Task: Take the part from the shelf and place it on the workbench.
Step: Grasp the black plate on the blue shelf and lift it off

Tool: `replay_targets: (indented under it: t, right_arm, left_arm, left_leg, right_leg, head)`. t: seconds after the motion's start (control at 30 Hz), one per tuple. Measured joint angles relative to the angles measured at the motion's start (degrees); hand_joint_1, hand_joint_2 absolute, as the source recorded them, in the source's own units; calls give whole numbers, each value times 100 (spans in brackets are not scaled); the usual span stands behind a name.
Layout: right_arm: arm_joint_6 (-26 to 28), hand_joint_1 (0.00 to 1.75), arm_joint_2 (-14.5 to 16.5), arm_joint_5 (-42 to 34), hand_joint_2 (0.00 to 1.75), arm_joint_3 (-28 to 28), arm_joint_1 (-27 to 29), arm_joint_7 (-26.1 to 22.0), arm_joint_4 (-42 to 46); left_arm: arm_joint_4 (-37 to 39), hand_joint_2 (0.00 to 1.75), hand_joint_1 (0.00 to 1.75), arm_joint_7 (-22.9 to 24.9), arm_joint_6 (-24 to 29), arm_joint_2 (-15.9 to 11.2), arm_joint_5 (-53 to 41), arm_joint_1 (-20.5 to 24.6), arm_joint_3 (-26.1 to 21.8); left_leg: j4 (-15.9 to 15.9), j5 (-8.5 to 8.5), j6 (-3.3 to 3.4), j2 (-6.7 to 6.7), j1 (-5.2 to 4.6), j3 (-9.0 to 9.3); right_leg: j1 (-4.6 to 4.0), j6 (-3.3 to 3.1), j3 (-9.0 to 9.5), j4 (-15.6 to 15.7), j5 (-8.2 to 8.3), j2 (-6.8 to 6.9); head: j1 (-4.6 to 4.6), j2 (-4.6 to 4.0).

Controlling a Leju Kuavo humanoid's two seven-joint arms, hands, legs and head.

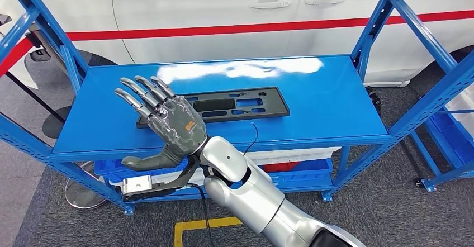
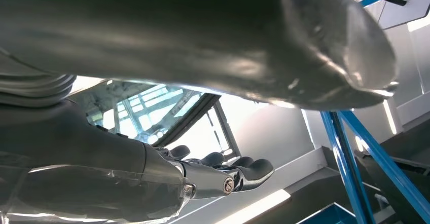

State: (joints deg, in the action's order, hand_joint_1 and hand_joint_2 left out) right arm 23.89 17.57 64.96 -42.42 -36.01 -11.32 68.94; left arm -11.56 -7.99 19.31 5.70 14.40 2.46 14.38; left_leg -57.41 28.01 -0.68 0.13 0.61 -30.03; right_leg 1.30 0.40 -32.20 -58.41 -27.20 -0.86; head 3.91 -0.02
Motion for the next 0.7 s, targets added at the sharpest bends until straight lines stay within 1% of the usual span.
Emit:
replay_targets:
  t: [0.5, 0.63, 0.67, 0.7]
  right_arm:
    - [0, 0, 0, 0, 0, -4, -6, 0, -19]
    - [-46, 0, -4, 58, 175, 0, -2, 62, -30]
    - [-132, 0, -38, 184, 175, 25, 30, 214, -15]
    - [-214, 0, -125, 343, 175, 98, 124, 478, 33]
  left_arm:
    - [0, 0, 0, 1, -1, 2, 1, 0, 0]
    - [0, 0, 0, -21, -39, 3, -33, 1, 5]
    - [0, 0, 0, -70, -123, 3, -99, 3, 26]
    - [1, 0, 0, -148, -252, -1, -182, 7, 70]
  left_leg:
    - [0, 0, 0, 0, 0, 0]
    - [-1, 0, 0, 1, 0, 3]
    - [-2, 0, 0, 3, -1, 7]
    - [-3, 0, 0, -3, -1, 10]
  right_leg:
    - [0, 0, 0, 0, 0, 0]
    - [0, 0, -4, 2, 0, -1]
    - [-1, 0, -7, 4, 0, -2]
    - [-2, 1, -4, 8, -1, 4]
  head:
    - [0, 0]
    - [0, 0]
    - [0, 0]
    - [0, 0]
